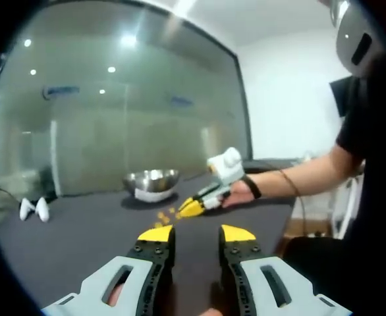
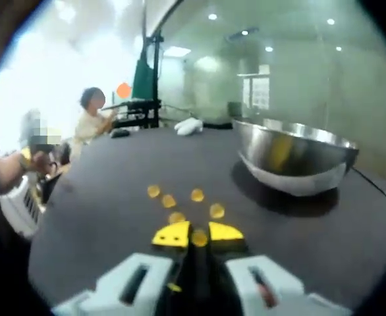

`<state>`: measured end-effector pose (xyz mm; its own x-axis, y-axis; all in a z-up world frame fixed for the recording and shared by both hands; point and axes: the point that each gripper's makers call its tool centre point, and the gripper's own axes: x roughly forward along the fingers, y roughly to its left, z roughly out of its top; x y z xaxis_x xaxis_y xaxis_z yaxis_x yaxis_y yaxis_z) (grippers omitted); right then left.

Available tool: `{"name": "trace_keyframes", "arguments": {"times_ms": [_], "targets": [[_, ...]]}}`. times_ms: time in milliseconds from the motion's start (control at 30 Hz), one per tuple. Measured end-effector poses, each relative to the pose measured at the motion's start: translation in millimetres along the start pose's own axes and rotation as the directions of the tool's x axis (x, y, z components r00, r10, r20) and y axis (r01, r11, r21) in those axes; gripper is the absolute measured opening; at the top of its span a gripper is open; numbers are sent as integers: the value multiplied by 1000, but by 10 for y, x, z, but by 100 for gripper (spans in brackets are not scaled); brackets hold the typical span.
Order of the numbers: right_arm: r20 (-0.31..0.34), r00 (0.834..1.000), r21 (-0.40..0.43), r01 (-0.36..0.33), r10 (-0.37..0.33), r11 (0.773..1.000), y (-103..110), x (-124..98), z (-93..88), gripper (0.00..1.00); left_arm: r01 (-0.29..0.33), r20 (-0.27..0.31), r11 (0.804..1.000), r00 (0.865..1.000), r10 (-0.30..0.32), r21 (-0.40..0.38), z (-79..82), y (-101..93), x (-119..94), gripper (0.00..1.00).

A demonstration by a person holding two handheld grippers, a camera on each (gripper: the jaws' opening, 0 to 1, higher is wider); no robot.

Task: Pick up the QQ candy scattered on the table and place it into the stainless steel bowl on the table

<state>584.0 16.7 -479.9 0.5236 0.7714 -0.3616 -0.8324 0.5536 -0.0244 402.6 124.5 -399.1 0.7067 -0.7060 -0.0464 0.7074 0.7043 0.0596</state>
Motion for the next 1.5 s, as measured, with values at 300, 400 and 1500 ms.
{"name": "trace_keyframes", "arguments": {"times_ms": [300,400,1500], "targets": [[7,1000,12,-5,5,1000,-10,4,-2,10,6,0,1000,1000,-6,6,11,-13,22,28],[10,1000,11,-5,5,1000,-9,5,1,9,4,5,1000,1000,-4,5,26,-6,13,28],[227,921,27,320,-318,947,-1506,17,1691,9,4,-35,999,999,-3,33,-112,-58,-28,28]]}}
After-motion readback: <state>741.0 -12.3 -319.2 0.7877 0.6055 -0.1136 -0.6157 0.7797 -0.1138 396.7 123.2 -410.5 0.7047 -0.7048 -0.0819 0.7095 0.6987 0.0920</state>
